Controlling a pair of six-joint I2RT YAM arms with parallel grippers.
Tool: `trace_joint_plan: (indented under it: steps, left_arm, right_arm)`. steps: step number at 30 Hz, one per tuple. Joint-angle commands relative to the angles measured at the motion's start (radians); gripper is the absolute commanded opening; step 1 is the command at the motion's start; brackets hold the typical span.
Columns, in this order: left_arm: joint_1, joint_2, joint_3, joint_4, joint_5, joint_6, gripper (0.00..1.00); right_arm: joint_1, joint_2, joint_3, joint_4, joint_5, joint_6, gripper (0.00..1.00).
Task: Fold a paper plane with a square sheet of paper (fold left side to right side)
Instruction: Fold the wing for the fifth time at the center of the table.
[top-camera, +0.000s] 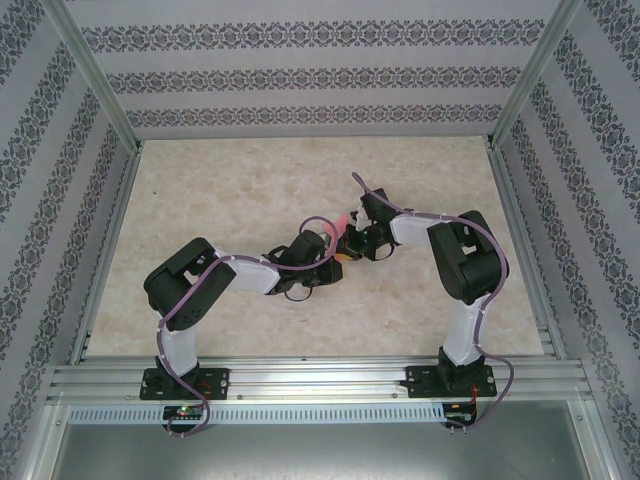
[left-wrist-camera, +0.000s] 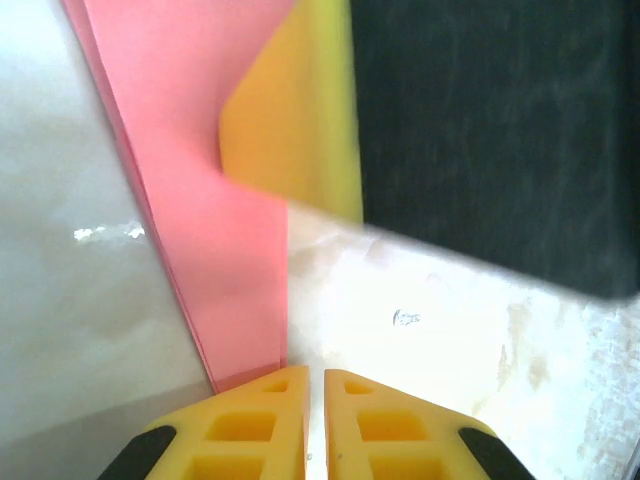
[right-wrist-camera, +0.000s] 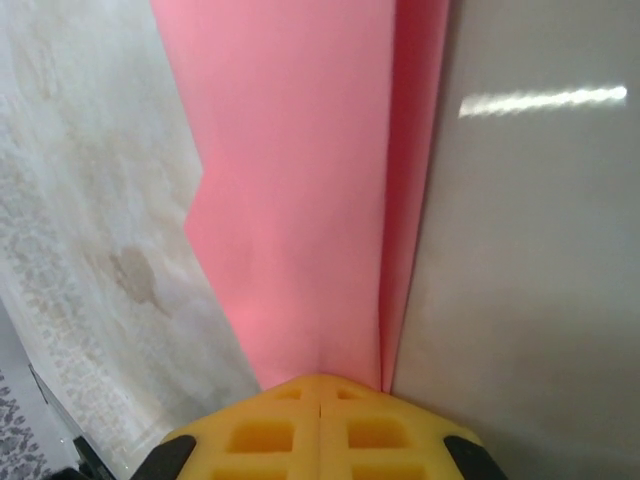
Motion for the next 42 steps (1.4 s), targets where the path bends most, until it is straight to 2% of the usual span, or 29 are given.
trace_joint_plan:
  steps: [1,15,21,26,30,36,40,42]
  left_arm:
    - [-0.053,0.064,-0.059,-0.150,0.060,-0.024,0.14]
    - [-0.064,0.058,-0.078,-0.132,0.075,-0.036,0.14]
    - [-0.084,0.049,-0.084,-0.131,0.073,-0.046,0.14]
    - [-0.084,0.020,-0.091,-0.122,0.073,-0.048,0.18]
    - [-0.084,-0.050,-0.065,-0.138,0.080,-0.022,0.22]
    - [-0.078,-0.169,-0.006,-0.185,0.115,0.019,0.36]
    - [-0.057,-0.274,-0.001,-0.230,0.104,0.041,0.44]
    - [-0.042,-0.339,-0.010,-0.273,0.063,0.053,0.48]
  right_arm:
    - [-0.052,0.051,0.068,0.076,0.132,-0.025,0.06]
    - [-0.108,0.201,0.334,-0.047,0.149,-0.079,0.07]
    - [-0.109,0.209,0.352,-0.058,0.136,-0.083,0.08]
    - [-0.135,0.121,0.327,-0.088,0.171,-0.119,0.11]
    - [-0.150,0.001,0.271,-0.131,0.239,-0.165,0.19]
    - [-0.150,-0.187,0.153,-0.178,0.315,-0.193,0.29]
    - [-0.119,-0.311,0.062,-0.203,0.347,-0.189,0.34]
    - [-0.094,-0.357,0.022,-0.219,0.366,-0.178,0.36]
